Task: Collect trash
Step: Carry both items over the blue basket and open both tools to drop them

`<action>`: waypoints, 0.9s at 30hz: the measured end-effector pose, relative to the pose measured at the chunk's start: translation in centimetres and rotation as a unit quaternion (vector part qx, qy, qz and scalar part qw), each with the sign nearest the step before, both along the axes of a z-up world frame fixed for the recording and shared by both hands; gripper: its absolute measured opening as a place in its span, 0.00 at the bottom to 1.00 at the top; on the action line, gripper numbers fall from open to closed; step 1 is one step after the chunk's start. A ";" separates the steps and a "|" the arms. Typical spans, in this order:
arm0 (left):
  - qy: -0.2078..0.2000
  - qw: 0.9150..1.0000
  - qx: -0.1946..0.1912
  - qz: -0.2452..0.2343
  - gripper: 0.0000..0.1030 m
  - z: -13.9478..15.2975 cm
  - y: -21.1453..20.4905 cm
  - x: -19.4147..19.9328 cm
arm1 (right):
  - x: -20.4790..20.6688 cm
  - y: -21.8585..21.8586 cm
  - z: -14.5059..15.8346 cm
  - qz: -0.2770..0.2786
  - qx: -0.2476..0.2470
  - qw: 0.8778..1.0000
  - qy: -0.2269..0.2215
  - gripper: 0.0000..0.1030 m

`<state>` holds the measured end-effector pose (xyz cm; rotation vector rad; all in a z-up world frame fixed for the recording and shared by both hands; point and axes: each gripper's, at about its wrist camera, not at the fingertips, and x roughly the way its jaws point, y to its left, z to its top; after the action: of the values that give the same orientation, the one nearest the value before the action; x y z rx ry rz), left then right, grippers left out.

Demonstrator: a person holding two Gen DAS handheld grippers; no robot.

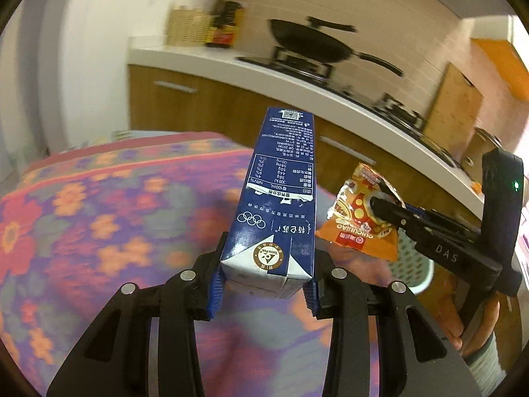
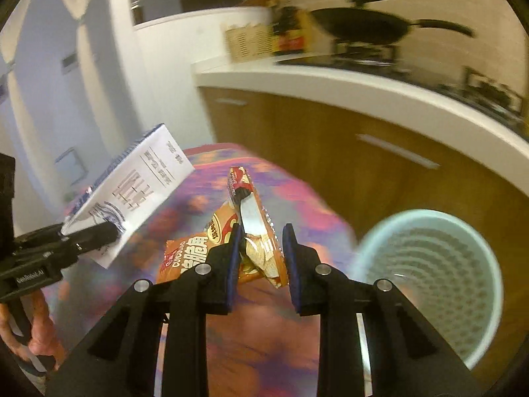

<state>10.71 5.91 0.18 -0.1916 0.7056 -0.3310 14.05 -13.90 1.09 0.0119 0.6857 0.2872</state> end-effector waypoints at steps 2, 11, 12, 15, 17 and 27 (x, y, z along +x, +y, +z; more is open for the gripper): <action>-0.004 1.000 0.001 -0.021 0.35 0.2 -2.9 0.1 | -1.0 -2.7 -0.1 -0.030 -0.016 0.999 -0.006 0.21; 0.018 0.996 0.016 -0.089 0.35 -0.7 -13.6 1.9 | -1.6 -13.5 -2.9 -0.144 -0.006 0.989 0.031 0.21; 0.019 0.995 0.020 -0.096 0.35 -0.8 -14.9 2.2 | -1.6 -14.3 -3.2 -0.150 -0.004 0.988 0.033 0.21; 0.028 0.993 0.025 -0.113 0.35 -1.2 -17.5 3.0 | -1.2 -16.7 -4.2 -0.176 0.000 0.983 0.049 0.21; 0.036 0.991 0.037 -0.122 0.35 -1.7 -19.5 3.5 | -1.0 -17.9 -5.0 -0.190 0.009 0.980 0.063 0.21; 0.081 0.985 0.042 -0.144 0.35 -4.6 -24.1 7.0 | -0.2 -21.3 -7.0 -0.231 0.010 0.968 0.100 0.24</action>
<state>17.73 -18.17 -4.41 -0.0347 0.9087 -0.5659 13.89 -35.18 -5.89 0.2200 0.8587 -0.1586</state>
